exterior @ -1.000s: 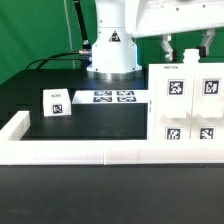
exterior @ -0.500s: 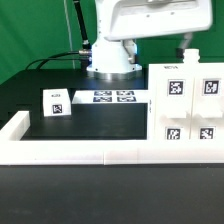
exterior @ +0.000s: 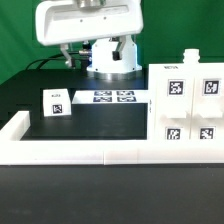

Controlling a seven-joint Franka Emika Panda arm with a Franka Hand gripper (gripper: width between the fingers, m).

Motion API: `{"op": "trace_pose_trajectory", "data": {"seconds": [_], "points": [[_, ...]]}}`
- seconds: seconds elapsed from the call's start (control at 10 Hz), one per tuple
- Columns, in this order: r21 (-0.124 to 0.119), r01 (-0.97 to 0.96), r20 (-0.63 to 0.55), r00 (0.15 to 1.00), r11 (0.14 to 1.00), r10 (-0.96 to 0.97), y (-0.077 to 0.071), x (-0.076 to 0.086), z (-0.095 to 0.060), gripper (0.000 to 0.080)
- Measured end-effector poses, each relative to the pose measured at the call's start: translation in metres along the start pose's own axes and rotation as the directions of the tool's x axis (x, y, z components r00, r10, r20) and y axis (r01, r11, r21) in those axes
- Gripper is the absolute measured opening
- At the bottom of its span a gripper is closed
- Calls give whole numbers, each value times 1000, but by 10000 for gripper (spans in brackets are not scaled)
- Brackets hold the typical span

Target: Assemble cabinet

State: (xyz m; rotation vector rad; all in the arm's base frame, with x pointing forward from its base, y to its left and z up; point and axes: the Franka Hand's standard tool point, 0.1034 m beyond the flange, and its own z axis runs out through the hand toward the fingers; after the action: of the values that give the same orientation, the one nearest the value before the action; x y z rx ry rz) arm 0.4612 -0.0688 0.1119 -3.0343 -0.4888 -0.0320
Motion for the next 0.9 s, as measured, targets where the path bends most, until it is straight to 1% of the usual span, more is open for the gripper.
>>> {"op": "trace_pose_trajectory", "data": {"seconds": [0.4,0.5,0.6,0.7,0.8,0.9], "points": [[-2,3,-1,1000,1000,-3,0,0,1,797],[-35,0,-28,1000,999,-1,6,-11,9,797],[-60,-5,-37,999,998,3,15,-32,17,797],[-74,-6,-40,999,997,3,24,-46,22,797],[-97,26,-46,998,995,-31,39,-61,28,797],[-111,41,-43,998,993,-46,52,-77,34,797]]}}
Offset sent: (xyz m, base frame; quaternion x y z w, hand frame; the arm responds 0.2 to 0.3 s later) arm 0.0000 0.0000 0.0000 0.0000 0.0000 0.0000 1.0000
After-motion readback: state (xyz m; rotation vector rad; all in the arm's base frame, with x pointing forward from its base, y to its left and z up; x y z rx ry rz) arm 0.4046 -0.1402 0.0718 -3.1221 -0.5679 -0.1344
